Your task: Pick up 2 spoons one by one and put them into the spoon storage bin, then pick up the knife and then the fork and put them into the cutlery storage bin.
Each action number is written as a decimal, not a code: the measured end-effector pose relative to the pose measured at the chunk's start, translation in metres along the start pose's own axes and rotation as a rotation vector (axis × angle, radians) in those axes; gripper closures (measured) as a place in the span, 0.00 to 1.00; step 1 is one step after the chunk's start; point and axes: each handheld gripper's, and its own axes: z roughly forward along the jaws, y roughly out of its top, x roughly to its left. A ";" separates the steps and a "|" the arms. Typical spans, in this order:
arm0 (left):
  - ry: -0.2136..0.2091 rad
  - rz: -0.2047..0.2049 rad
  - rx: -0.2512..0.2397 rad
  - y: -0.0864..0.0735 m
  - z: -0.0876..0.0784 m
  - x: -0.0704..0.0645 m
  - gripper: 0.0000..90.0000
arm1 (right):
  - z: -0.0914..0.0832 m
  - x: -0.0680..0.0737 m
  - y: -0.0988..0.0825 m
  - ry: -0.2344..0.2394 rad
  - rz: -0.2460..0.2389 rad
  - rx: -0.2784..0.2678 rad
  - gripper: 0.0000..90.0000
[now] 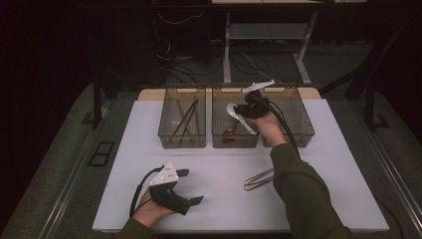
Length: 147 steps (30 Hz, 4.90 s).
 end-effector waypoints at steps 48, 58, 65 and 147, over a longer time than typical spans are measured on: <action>0.006 0.000 0.009 -0.001 0.000 -0.001 0.00 | -0.103 0.017 -0.080 0.139 0.042 -0.073 0.78; 0.010 0.001 0.006 0.000 -0.001 -0.001 0.00 | -0.118 0.013 -0.109 0.140 0.027 -0.043 0.99; 0.011 -0.002 0.002 0.000 -0.002 0.000 0.00 | -0.131 0.010 -0.125 0.132 0.014 -0.026 0.99; 0.010 0.002 0.005 0.000 -0.003 0.000 0.00 | -0.138 0.044 -0.193 0.215 -0.190 0.387 1.00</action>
